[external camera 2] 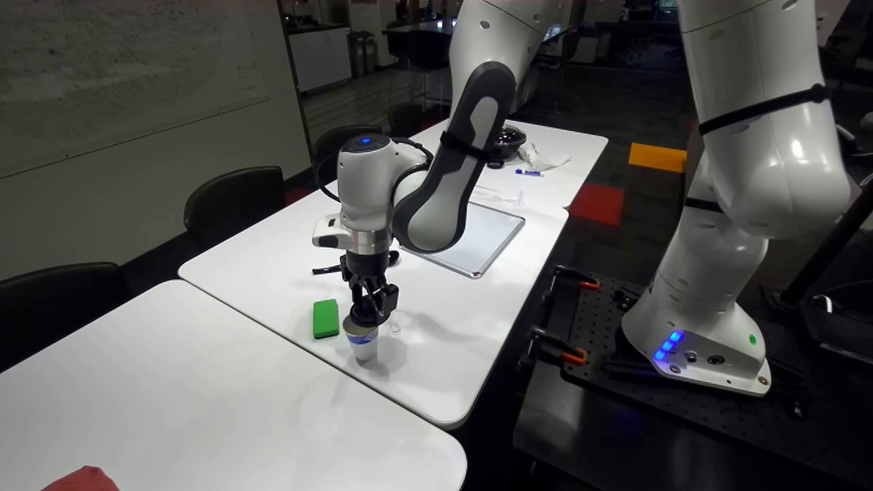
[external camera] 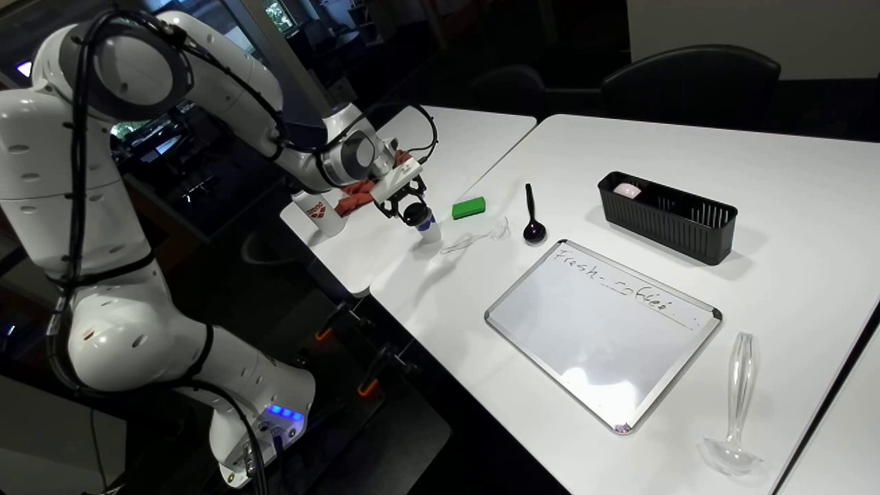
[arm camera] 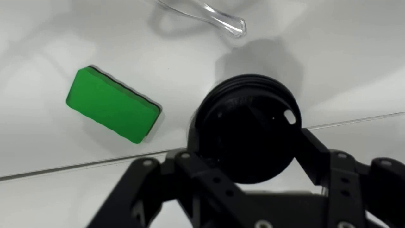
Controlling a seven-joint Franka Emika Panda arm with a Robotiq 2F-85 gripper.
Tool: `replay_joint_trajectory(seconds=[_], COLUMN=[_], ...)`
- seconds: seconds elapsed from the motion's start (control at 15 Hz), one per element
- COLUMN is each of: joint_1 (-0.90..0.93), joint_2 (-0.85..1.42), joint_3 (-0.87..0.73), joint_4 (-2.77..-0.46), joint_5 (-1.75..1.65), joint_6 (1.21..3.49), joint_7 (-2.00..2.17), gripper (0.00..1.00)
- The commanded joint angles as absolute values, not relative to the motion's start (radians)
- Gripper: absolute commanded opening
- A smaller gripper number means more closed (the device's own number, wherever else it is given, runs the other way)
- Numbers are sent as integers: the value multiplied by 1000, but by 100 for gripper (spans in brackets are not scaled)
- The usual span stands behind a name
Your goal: Pick up the black lid from the table and put it on the small cup.
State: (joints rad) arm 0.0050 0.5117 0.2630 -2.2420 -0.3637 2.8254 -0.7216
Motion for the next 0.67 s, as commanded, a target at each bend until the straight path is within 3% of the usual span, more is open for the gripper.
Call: replay_joint_trajectory(seconds=[0.0, 0.6], joint_1=[31, 93], joint_2=[532, 571], joint_3=[248, 191], joint_4=[-2209, -2164], joint_5=[-361, -403], joint_6=[2803, 2816], joint_7=[-749, -731], gripper=[75, 73])
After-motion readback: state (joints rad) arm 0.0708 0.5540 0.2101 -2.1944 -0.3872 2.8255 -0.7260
